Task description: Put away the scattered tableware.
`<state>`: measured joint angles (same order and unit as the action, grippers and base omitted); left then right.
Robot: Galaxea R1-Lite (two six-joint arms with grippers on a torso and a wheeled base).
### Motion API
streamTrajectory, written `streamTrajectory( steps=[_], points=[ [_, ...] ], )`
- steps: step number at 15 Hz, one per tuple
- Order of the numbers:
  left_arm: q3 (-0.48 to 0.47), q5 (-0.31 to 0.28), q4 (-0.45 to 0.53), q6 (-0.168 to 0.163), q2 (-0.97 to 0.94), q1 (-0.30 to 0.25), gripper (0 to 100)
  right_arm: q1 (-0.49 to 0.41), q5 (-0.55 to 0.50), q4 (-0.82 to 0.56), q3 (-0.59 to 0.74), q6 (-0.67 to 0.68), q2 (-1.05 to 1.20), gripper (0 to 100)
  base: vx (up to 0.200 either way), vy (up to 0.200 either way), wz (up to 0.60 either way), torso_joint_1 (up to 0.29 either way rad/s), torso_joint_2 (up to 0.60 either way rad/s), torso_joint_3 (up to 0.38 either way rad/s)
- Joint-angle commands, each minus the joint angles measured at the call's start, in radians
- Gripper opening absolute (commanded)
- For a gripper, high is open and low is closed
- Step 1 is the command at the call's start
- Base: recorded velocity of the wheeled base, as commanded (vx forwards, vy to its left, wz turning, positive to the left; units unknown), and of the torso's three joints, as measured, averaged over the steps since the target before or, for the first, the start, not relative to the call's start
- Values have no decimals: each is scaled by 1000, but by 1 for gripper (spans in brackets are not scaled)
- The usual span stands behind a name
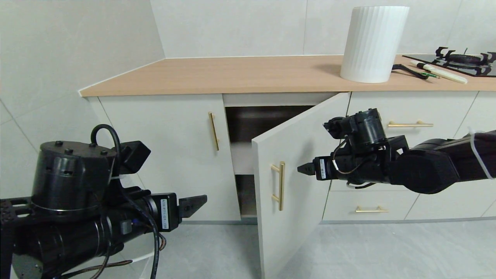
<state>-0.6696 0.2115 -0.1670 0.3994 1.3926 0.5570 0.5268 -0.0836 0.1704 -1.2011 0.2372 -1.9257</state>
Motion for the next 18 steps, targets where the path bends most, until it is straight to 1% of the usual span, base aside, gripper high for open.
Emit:
streamTrajectory(
  steps=[1, 3, 6, 8, 11, 15, 18],
  points=[
    [-1, 0, 0, 1, 2, 0, 100, -8, -22, 1, -18, 2, -32, 100, 0, 0, 0, 0, 0, 0],
    [-1, 0, 0, -1, -1, 0, 100, -16, -45, 18, -35, 5, -48, 100, 0, 0, 0, 0, 0, 0],
    [-1, 2, 0, -1, -1, 0, 100, -14, -54, 87, -29, 11, -62, 100, 0, 0, 0, 0, 0, 0],
    [-1, 2, 0, -1, -1, 0, 100, -7, -56, 109, -28, 27, -70, 100, 0, 0, 0, 0, 0, 0],
    [-1, 2, 0, -1, -1, 0, 100, 28, -61, 156, -37, 90, -101, 100, 0, 0, 0, 0, 0, 0],
    [-2, 2, 0, -1, -3, 0, 100, 53, -114, 242, -43, 94, -156, 100, 0, 0, 0, 0, 0, 0],
    [-2, 3, 0, 1, -1, 0, 100, 64, -114, 247, -48, 116, -168, 100, 200, 0, 0, 2, 1, 4]
  ],
)
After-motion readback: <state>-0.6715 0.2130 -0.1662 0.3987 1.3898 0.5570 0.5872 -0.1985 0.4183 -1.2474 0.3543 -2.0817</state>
